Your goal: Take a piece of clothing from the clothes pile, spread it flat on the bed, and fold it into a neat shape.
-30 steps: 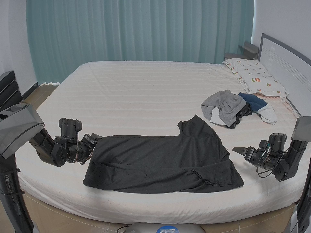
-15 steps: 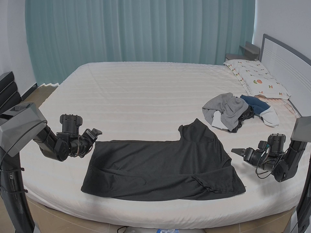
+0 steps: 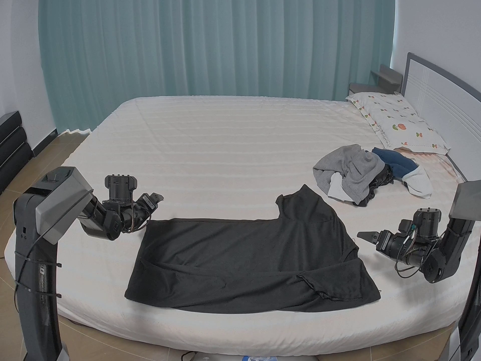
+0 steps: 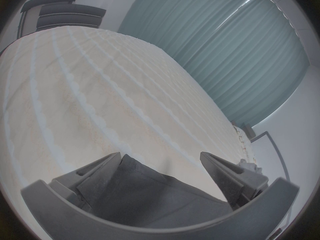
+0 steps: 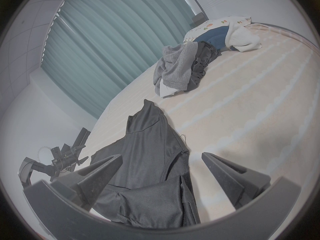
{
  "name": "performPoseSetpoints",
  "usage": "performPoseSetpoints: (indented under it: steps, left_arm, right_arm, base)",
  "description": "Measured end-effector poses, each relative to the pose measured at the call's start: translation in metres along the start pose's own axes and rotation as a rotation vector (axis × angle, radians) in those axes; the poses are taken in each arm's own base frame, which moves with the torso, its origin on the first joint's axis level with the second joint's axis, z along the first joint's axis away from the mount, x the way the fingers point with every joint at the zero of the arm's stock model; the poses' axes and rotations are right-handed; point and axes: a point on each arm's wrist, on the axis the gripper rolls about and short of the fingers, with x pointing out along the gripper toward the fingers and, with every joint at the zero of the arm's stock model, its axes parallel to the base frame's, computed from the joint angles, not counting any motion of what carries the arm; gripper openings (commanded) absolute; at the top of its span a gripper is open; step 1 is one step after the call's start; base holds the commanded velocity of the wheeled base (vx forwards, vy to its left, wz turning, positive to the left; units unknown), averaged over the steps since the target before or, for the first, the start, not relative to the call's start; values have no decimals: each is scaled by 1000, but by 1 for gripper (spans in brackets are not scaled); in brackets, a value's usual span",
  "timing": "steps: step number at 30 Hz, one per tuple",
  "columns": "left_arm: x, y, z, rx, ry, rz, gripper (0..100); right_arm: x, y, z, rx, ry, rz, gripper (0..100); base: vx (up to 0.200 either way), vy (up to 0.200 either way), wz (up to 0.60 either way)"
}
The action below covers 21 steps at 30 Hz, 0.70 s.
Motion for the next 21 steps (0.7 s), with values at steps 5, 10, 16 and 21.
performPoseSetpoints:
  steps: [5, 10, 16, 21]
  left_arm:
    - [16, 2, 1, 17, 18, 21, 100]
    - [23, 7, -2, 17, 23, 27, 100]
    - [26, 9, -4, 16, 29, 32, 0]
    - [27, 10, -5, 16, 29, 34, 0]
  right_arm:
    - [0, 0, -2, 1, 5, -5, 100]
    - [0, 0, -3, 1, 8, -5, 100]
    - [2, 1, -3, -2, 11, 0, 100]
    - [6, 1, -1, -4, 7, 3, 100]
  base:
    - [0, 0, 0]
    - [0, 0, 0]
    - [0, 0, 0]
    - [0, 0, 0]
